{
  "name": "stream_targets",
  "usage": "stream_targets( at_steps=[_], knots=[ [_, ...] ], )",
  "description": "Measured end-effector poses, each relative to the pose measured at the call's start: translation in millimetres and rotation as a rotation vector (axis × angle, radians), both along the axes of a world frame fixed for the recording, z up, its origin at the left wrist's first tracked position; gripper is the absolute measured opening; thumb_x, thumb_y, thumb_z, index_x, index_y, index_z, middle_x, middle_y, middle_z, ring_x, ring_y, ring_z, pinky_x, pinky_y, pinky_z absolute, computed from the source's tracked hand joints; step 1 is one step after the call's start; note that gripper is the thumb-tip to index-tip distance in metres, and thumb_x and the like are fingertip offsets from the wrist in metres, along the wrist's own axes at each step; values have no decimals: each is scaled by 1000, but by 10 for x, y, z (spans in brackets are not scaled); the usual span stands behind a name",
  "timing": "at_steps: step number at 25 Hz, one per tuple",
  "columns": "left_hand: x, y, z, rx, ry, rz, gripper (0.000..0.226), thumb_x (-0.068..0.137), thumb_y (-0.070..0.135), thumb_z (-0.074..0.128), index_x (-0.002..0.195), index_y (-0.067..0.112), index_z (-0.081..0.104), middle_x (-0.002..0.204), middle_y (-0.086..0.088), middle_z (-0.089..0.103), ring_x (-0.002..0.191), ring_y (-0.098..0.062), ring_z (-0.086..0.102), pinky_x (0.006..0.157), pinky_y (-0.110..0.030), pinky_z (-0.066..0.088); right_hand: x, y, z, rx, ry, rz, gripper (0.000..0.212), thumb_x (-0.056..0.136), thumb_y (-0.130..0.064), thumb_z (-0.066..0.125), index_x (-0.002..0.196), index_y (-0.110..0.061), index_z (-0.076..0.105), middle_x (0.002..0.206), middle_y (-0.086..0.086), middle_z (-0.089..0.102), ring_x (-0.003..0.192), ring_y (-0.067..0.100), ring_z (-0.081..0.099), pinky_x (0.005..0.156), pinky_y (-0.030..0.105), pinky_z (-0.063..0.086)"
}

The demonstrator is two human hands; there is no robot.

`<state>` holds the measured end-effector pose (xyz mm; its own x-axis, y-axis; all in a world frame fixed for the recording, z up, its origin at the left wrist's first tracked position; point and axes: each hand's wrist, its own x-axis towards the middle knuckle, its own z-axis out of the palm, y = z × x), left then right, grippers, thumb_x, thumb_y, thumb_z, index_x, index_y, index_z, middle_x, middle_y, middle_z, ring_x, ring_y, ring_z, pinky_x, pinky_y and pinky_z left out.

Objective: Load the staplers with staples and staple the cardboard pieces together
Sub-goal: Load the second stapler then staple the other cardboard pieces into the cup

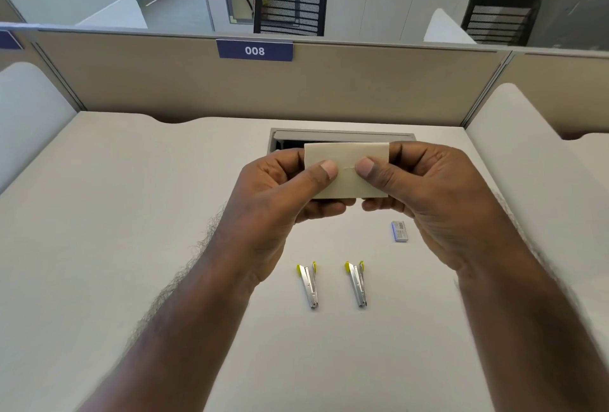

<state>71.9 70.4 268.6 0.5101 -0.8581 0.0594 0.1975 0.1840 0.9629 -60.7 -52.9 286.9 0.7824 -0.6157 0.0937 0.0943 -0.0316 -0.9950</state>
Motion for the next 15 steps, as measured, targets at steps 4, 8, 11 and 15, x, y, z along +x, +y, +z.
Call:
stream_targets(
  at_steps=[4, 8, 11, 15],
  knots=[
    [-18, -1, 0, 2, -22, -23, 26, 87, 19, 61, 108, 8, 72, 89, -8, 76, 79, -22, 73, 66, -24, 57, -5, 9, -6, -42, -13, -19, 11, 74, -27, 73, 82, -24, 80, 80, -1, 78, 68, 11, 71, 59, 20, 55],
    [-33, -1, 17, 9, -46, -19, 26, 90, 18, 61, 111, 7, 70, 92, -9, 76, 80, -22, 73, 66, -24, 56, -12, 33, 3, -67, -12, 8, 11, 75, -28, 75, 85, -27, 80, 81, -2, 78, 69, 11, 72, 61, 20, 55],
    [-40, 10, 14, 14, -89, -11, 21, 90, 18, 61, 106, 12, 73, 89, -7, 76, 76, -21, 73, 65, -24, 57, -25, 16, -2, -99, 20, 3, 10, 78, -23, 75, 87, -21, 80, 83, 1, 78, 71, 13, 72, 62, 21, 56],
    [-63, 15, -18, 28, -148, -6, 18, 93, 17, 61, 106, 10, 73, 89, -7, 76, 76, -21, 74, 65, -25, 56, -28, 44, -47, -139, 17, -34, 9, 78, -23, 76, 85, -18, 79, 81, 3, 78, 69, 17, 72, 61, 22, 56]
  ],
)
